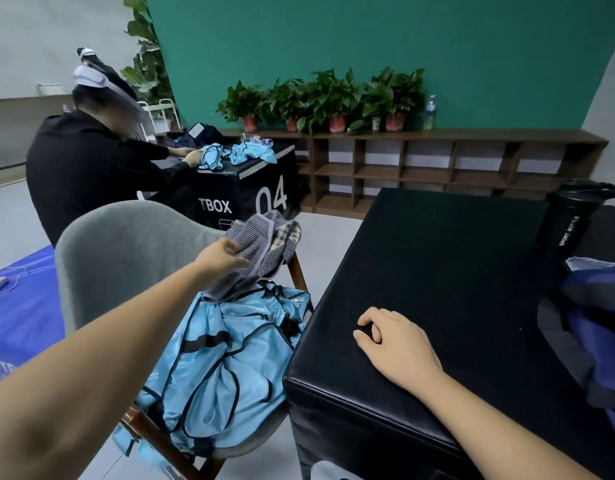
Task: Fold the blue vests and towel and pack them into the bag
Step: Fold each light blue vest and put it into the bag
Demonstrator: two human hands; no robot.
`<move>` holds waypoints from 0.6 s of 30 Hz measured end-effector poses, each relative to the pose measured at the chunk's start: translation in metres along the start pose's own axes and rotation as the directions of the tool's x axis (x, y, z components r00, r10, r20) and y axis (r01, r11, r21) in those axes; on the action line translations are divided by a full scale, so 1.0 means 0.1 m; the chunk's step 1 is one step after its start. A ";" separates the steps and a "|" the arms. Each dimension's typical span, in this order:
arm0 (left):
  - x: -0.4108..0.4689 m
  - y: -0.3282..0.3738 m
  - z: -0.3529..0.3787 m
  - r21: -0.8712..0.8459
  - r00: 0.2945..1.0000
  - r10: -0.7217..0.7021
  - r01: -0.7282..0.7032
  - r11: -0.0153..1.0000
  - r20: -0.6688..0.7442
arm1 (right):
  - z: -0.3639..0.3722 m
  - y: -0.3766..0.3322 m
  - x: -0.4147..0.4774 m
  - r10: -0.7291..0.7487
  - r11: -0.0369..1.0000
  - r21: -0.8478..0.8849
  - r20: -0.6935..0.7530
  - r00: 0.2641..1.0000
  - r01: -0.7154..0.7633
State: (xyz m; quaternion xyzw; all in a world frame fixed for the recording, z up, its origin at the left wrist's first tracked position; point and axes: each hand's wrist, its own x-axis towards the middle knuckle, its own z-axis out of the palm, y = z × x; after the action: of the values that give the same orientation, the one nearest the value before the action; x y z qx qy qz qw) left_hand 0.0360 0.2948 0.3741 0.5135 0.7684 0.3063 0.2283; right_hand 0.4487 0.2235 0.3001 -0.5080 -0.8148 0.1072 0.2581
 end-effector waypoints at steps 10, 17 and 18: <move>-1.00 -0.57 0.34 0.260 0.958 0.287 -0.279 0.925 0.006 | -0.02 -0.03 -0.02 0.015 1.000 -0.018 0.018 1.000 -0.015; -1.39 -0.70 0.58 0.478 0.966 0.259 -0.235 0.846 0.016 | -0.03 -0.03 -0.08 0.027 1.000 0.001 0.041 0.999 -0.028; -1.43 -0.71 0.57 0.496 0.963 0.268 -0.232 0.837 0.000 | -0.03 -0.03 -0.09 0.031 0.999 0.003 0.035 0.999 -0.032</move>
State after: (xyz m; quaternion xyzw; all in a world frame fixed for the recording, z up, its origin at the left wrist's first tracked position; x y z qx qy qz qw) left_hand 0.0811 0.1557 0.2888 0.6395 0.7546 0.1456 0.0212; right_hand 0.4509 0.2136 0.3010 -0.5183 -0.8108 0.1217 0.2431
